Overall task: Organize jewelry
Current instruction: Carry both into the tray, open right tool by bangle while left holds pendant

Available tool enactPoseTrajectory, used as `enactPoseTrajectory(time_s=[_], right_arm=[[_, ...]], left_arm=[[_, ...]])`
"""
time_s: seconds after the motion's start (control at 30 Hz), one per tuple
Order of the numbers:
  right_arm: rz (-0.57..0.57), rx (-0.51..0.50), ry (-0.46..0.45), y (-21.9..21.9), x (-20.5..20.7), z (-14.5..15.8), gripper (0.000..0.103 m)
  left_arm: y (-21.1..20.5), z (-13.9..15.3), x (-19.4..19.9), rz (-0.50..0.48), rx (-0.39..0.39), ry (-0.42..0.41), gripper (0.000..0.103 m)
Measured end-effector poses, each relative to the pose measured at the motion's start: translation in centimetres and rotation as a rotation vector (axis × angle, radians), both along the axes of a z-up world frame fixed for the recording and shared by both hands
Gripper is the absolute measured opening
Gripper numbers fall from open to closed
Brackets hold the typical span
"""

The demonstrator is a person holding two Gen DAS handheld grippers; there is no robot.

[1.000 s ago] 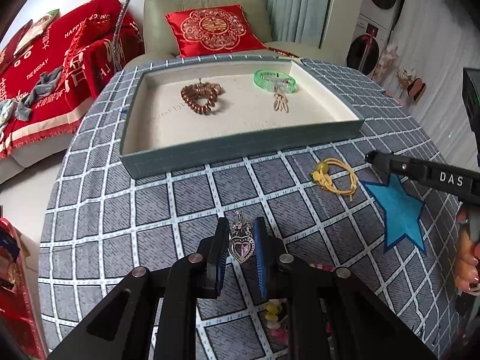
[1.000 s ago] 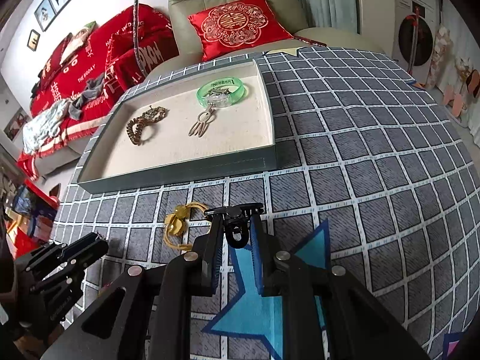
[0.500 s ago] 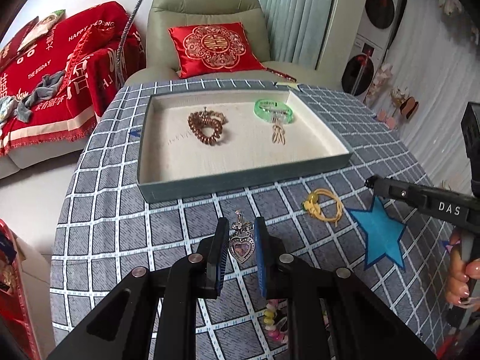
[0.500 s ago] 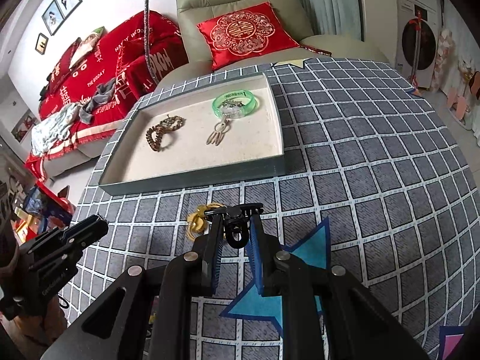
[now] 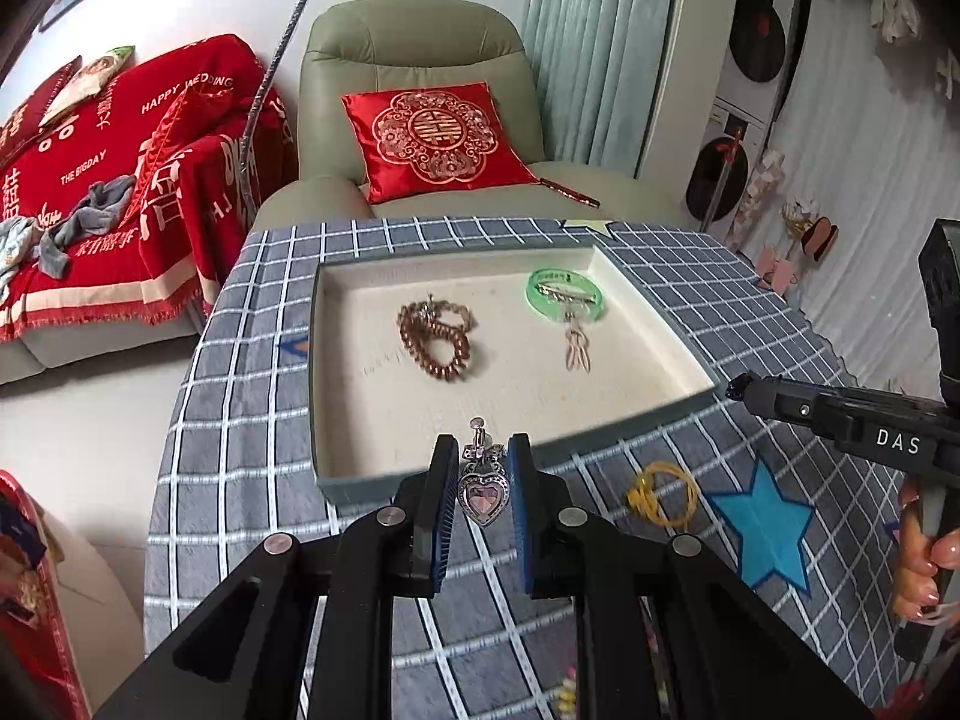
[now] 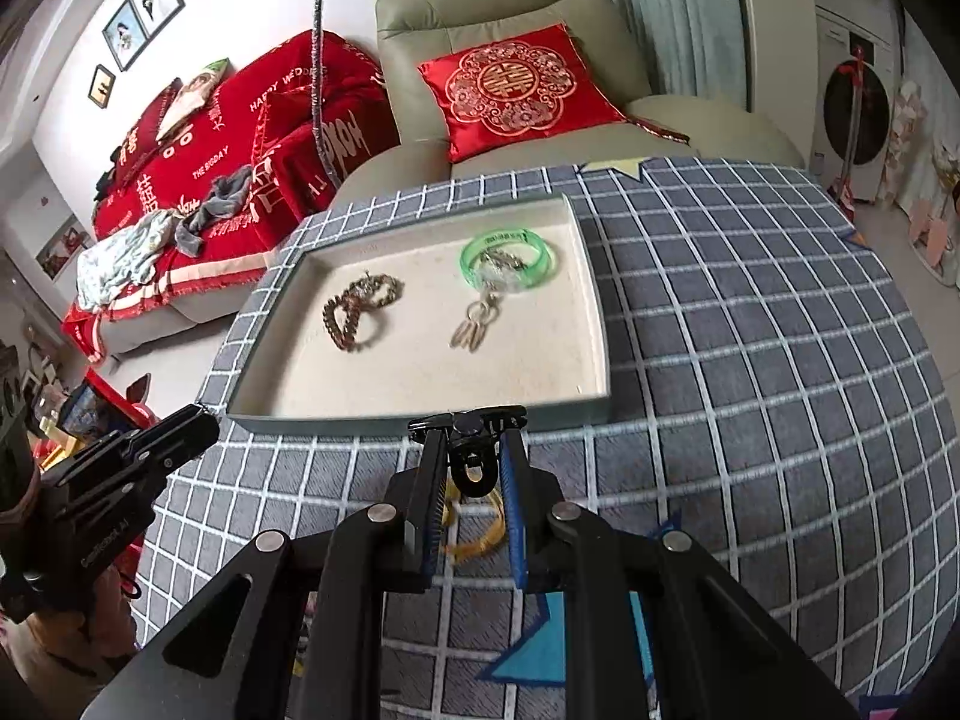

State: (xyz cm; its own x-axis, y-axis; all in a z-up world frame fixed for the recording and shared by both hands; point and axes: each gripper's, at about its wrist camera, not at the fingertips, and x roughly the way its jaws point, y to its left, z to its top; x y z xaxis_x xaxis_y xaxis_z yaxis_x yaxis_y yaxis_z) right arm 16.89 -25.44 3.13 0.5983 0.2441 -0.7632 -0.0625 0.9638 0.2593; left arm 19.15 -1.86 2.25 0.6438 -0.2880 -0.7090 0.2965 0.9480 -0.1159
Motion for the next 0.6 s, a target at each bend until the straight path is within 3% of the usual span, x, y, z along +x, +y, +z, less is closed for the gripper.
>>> enactPoseTrajectory(time_s=[0.6], right_arm=[[-0.006,-0.014,0.023,0.9,6.5,-1.2,0.019]], left_arm=[[-1.0,-1.8,6.4,0.037,0.040,0.014,0.031]])
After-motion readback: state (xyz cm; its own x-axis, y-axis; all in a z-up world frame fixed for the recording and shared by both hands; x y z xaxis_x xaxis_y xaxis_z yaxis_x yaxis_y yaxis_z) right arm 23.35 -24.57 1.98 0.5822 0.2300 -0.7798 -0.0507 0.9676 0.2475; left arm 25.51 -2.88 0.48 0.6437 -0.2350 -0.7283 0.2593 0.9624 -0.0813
